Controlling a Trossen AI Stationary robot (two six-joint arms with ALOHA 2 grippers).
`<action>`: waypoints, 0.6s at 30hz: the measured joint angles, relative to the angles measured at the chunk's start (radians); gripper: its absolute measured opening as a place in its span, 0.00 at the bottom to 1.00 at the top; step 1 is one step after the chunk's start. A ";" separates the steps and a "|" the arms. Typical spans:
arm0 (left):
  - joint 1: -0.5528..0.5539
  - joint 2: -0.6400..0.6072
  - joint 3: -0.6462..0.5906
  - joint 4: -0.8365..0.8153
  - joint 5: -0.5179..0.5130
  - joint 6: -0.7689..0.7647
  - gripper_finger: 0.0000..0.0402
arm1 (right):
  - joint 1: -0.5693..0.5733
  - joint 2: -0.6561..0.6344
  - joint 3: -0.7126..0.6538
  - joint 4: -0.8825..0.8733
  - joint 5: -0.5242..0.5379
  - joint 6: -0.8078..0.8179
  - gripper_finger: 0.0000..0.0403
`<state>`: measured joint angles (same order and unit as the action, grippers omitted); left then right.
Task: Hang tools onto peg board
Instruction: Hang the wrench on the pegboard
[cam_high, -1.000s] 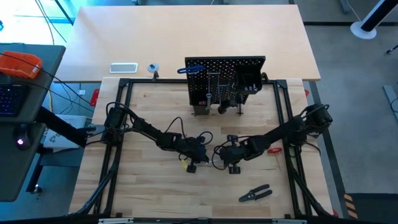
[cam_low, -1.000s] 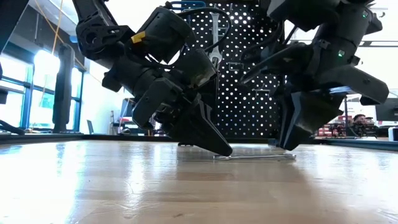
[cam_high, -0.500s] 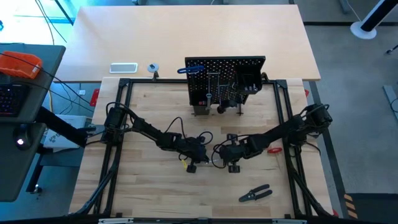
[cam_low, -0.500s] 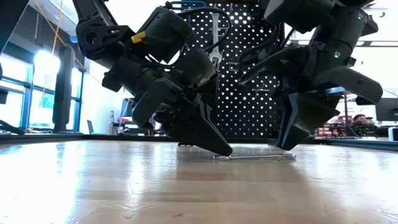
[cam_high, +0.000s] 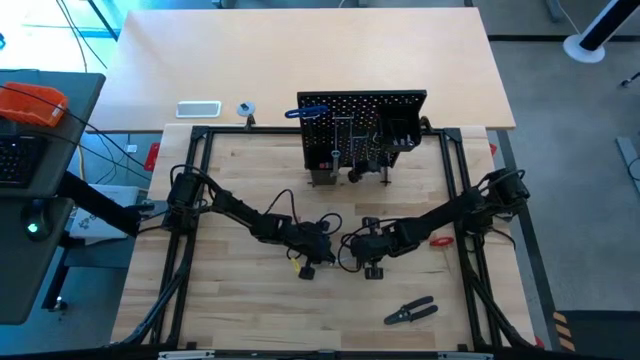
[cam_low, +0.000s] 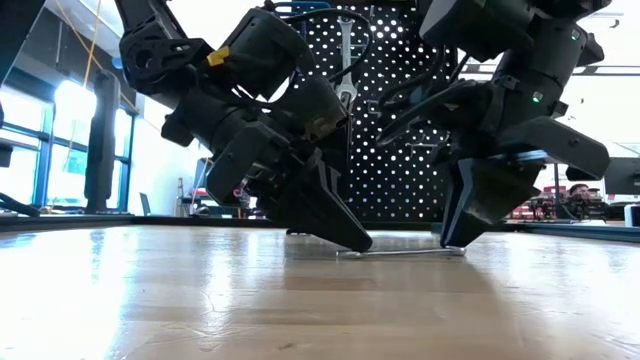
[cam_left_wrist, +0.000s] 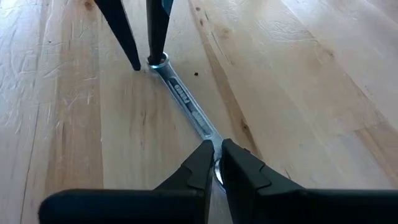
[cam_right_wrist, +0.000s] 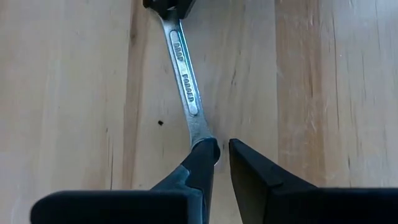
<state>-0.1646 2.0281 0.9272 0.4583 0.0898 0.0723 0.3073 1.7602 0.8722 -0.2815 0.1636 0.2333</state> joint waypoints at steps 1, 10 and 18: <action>0.000 0.000 0.000 0.000 0.001 0.000 0.06 | 0.000 0.002 0.000 0.001 0.000 0.002 0.13; -0.007 -0.070 -0.001 0.002 -0.010 0.002 0.18 | -0.006 0.005 0.000 0.003 -0.017 0.023 0.13; -0.008 -0.076 0.000 0.002 -0.016 0.011 0.40 | -0.046 0.005 -0.001 0.004 -0.096 0.058 0.13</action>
<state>-0.1722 1.9517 0.9268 0.4605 0.0734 0.0830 0.2616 1.7656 0.8711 -0.2778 0.0672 0.2914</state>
